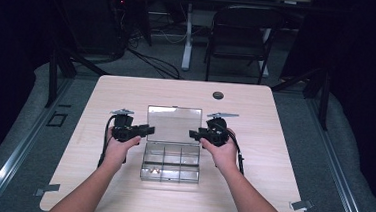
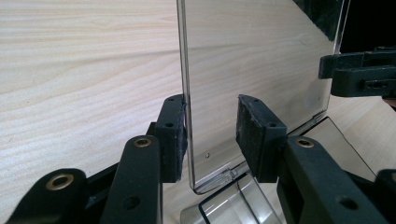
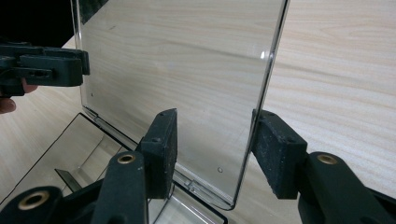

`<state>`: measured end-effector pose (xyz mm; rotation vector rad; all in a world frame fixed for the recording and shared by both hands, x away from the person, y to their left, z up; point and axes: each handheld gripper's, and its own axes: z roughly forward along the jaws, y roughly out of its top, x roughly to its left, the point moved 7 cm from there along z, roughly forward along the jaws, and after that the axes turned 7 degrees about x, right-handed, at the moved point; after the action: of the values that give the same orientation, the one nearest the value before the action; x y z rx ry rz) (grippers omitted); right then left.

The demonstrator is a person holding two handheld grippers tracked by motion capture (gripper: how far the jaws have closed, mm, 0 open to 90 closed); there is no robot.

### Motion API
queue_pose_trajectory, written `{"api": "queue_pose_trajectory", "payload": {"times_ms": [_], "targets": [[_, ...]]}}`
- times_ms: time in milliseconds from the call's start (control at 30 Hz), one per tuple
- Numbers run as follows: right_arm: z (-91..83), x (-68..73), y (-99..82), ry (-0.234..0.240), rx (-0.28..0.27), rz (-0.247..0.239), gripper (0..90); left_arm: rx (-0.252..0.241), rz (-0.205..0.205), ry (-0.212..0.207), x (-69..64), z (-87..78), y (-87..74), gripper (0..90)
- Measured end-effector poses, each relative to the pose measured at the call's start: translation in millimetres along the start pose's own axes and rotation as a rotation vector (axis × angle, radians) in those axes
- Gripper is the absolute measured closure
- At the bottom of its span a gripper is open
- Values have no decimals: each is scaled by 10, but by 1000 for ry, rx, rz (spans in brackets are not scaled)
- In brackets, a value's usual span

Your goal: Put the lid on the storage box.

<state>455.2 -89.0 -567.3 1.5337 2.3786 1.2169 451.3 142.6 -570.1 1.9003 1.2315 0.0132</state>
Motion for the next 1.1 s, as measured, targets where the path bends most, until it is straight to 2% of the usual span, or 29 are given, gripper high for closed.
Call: {"api": "queue_pose_trajectory", "payload": {"times_ms": [500,1100], "targets": [[-104,53,5,-20,-18,-44,530,-5,32,2,-59,-67,-7,630],[-230,136,13,-16,-41,-86,550,-39,57,-7,-132,-169,9,624]]}}
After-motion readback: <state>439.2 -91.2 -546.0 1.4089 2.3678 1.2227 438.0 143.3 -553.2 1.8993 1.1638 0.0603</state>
